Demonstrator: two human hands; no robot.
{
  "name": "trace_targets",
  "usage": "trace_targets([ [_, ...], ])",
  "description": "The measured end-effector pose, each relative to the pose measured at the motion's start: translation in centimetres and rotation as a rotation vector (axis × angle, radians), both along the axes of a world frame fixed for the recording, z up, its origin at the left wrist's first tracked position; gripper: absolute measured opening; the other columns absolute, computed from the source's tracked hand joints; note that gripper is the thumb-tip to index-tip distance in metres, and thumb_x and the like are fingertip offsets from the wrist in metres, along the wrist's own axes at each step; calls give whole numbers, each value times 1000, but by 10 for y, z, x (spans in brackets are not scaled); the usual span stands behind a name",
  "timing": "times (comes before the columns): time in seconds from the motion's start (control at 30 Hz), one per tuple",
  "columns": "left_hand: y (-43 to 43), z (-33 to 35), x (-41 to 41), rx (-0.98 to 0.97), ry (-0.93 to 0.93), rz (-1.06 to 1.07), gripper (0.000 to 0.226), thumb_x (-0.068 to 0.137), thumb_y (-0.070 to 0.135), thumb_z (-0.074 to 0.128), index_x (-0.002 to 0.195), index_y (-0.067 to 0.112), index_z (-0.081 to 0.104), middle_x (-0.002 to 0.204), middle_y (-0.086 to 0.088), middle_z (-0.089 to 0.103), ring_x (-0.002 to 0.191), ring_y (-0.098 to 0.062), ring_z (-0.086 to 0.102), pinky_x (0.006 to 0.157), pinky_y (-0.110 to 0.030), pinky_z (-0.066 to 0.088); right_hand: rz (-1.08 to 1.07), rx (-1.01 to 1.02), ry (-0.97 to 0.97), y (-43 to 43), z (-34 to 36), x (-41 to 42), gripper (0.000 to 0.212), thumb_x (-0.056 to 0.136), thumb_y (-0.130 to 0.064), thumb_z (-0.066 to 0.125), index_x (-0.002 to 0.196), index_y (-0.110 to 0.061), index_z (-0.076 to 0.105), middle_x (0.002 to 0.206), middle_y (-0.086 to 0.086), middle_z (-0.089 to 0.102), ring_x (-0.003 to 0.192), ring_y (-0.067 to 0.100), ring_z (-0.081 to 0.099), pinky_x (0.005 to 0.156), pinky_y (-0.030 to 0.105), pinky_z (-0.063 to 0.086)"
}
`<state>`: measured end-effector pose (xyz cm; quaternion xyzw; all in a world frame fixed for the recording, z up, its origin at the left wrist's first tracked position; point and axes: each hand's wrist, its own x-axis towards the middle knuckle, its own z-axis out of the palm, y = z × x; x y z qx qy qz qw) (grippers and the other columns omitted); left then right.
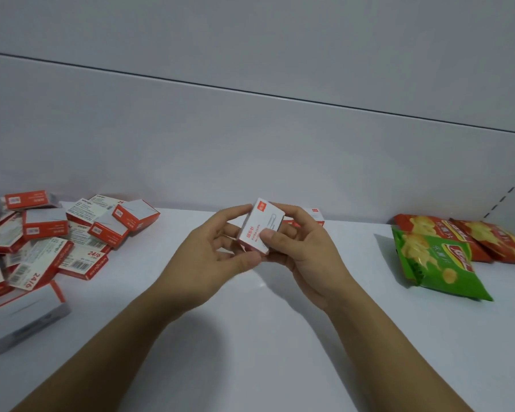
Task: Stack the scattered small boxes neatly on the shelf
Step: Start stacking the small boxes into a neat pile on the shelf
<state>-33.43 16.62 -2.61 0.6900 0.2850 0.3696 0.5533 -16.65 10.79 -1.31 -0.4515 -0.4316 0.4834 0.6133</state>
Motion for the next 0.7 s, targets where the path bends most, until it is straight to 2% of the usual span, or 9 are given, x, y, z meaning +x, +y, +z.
trace_targets([
  [0.07,3,-3,1,-34,-48,15,45,81,15,73,117,39,62,99,4,71,93,-17,68,78,-28,56,-71,-2,0,0,1,-1,29,80,-12,73,105,-7,59,100,20,70,87,32,70,72,35,56],
  [0.13,8,-5,-1,-133,-142,40,31,85,15,67,113,28,66,101,-4,72,94,-26,68,81,-34,56,-136,-26,-37,0,2,2,15,87,-15,67,91,-6,56,95,17,73,79,30,71,69,31,56],
  [0.23,13,-5,-5,-216,-196,64,21,91,14,58,107,24,67,103,-7,73,96,-29,68,83,-36,55,-163,-26,-57,-1,5,5,11,90,-12,64,95,-5,57,91,16,74,72,29,70,67,31,55],
  [0.33,11,-6,-3,-163,-154,90,19,89,27,61,106,33,68,102,-1,73,93,-24,69,82,-38,56,-182,2,-70,-2,7,4,28,89,-10,64,117,-16,61,90,15,74,76,29,71,69,32,56],
  [0.4,8,-7,0,-69,-84,114,30,81,35,69,110,40,64,99,9,72,91,-16,70,79,-32,57,-189,10,-72,-2,7,4,31,90,-11,65,119,-20,64,91,14,73,80,29,72,69,29,57],
  [0.43,5,-8,2,4,-29,133,38,78,32,75,111,43,61,97,13,71,89,-13,69,76,-27,56,-191,10,-77,-2,6,5,29,90,-11,65,117,-20,66,92,13,73,81,28,72,69,28,57],
  [0.5,2,-10,7,87,41,200,47,75,21,79,113,42,59,94,14,70,87,-11,68,75,-26,56,-182,7,-133,-2,6,6,29,88,-11,67,115,-20,67,94,9,73,81,26,72,69,27,57],
  [0.6,3,-13,10,79,77,257,43,81,18,74,118,34,61,95,9,71,90,-13,67,86,-38,54,-158,-4,-362,-2,3,10,48,78,-9,77,121,-26,62,98,4,73,79,21,72,71,28,58],
  [0.7,7,-17,9,180,199,260,41,83,21,72,117,40,59,91,15,68,87,-9,63,86,-33,53,-200,27,-579,-2,1,11,54,76,-7,78,120,-34,63,99,3,71,79,22,68,75,33,58],
])
